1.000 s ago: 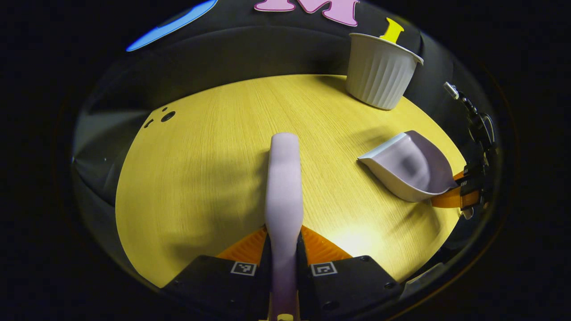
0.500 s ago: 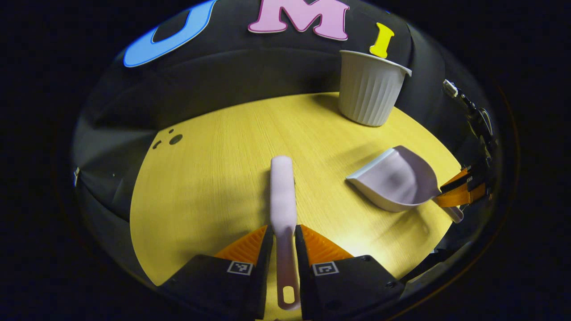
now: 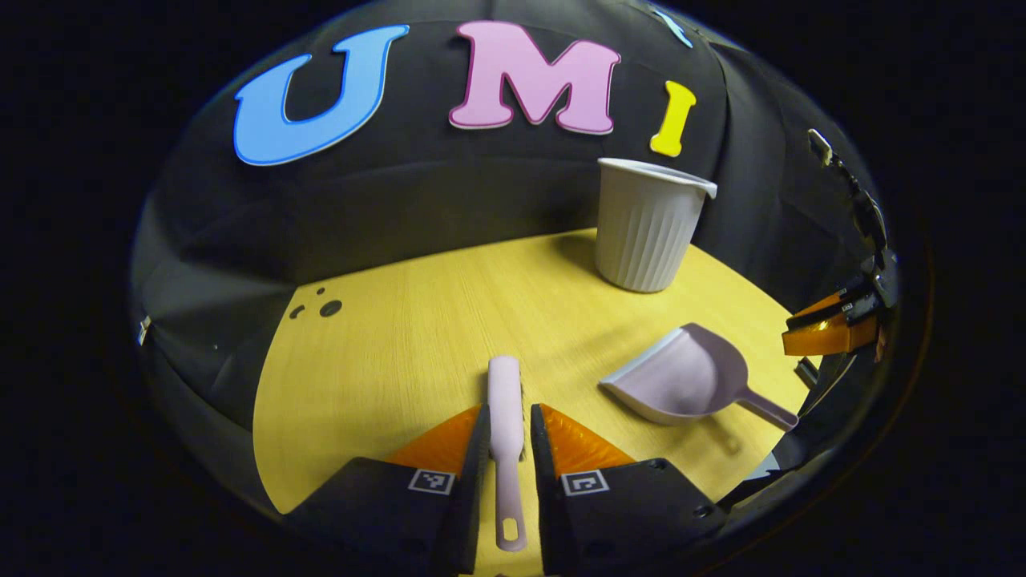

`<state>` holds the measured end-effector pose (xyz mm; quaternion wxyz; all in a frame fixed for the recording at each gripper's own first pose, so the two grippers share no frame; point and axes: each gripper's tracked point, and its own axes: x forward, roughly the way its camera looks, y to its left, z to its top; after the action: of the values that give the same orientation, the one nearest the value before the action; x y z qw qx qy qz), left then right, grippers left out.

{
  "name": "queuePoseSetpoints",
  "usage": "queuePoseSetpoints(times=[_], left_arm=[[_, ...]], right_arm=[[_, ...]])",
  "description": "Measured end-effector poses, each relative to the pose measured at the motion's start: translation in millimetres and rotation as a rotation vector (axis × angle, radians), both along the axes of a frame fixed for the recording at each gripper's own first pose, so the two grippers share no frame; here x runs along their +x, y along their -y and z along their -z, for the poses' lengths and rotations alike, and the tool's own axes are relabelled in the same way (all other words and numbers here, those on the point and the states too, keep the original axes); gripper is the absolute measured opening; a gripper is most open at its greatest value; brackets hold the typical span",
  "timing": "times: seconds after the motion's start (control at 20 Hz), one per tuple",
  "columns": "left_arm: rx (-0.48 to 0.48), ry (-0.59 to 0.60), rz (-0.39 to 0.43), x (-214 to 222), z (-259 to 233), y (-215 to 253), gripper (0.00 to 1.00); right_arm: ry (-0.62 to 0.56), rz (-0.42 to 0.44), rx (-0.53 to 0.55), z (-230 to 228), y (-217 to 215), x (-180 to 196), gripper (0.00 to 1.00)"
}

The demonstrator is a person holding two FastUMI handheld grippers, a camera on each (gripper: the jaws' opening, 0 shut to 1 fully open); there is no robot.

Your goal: Pick up the small broom and dustpan from the desktop, sweep the trash into the dustpan with the broom, and then empty the trash into the garbage bin.

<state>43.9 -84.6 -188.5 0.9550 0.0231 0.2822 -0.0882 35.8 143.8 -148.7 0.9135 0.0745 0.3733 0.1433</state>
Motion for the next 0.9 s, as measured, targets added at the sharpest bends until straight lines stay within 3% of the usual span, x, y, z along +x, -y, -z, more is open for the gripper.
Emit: queuePoseSetpoints(times=[0.35, 0.4, 0.45, 0.55, 0.6, 0.65, 0.9], left_arm=[[-0.088, 0.13, 0.001, -4, -52, 4, 0.34], [-0.087, 0.144, 0.003, -5, -57, 4, 0.39], [-0.087, 0.154, 0.006, -6, -62, 5, 0.34], [-0.092, 0.168, 0.015, -8, -67, 9, 0.35], [-0.091, 0.168, 0.019, -9, -67, 12, 0.35], [-0.09, 0.164, 0.023, -11, -67, 13, 0.35], [-0.098, 0.146, 0.043, -14, -65, 21, 0.35]], right_arm=[[0.276, 0.004, -0.022, -63, -9, 7, 0.4], [0.297, 0.001, -0.032, -68, -11, 5, 0.4], [0.305, 0.001, -0.039, -69, -12, 6, 0.4], [0.307, 0.004, -0.033, -69, -15, 7, 0.34], [0.307, 0.005, -0.032, -70, -16, 7, 0.39], [0.307, 0.004, -0.034, -69, -17, 9, 0.34], [0.293, 0.005, -0.026, -68, -18, 11, 0.43]])
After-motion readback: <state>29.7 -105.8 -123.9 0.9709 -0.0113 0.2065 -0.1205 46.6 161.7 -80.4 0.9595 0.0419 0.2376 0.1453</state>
